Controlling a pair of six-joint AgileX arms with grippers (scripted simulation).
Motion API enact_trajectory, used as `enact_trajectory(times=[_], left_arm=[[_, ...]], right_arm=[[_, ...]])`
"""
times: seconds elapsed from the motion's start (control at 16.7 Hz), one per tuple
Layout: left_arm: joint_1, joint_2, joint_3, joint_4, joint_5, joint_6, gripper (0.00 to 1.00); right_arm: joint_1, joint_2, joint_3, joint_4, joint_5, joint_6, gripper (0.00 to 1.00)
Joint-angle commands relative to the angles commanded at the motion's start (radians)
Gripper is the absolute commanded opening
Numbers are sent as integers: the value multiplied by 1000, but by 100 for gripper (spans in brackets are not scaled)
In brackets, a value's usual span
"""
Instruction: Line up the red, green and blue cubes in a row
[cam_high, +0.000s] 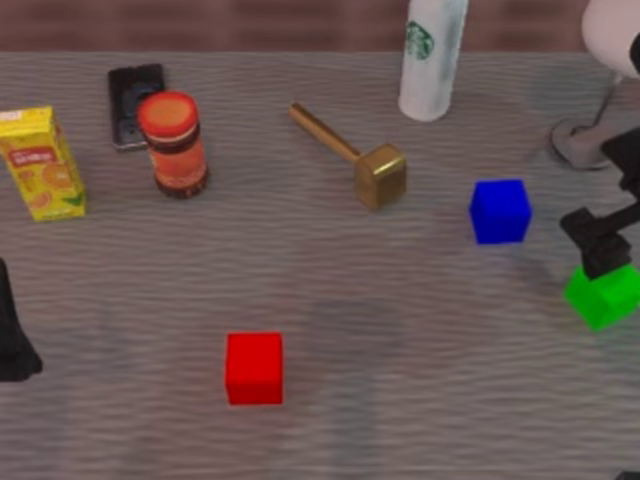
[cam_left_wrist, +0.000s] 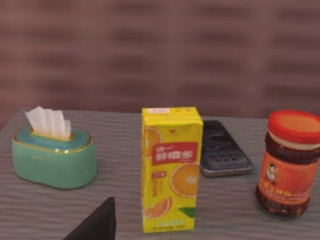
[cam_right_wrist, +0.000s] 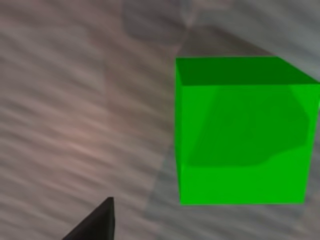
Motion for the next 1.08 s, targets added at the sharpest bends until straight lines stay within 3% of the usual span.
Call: enact_trajectory(times=[0.54, 1.08], left_arm=[[8, -48, -16, 31, 3, 33, 100], [8, -48, -16, 31, 3, 33, 100]], right_arm=[[0, 49, 23, -2, 0, -9, 100], [5, 176, -115, 264, 1, -5, 100]])
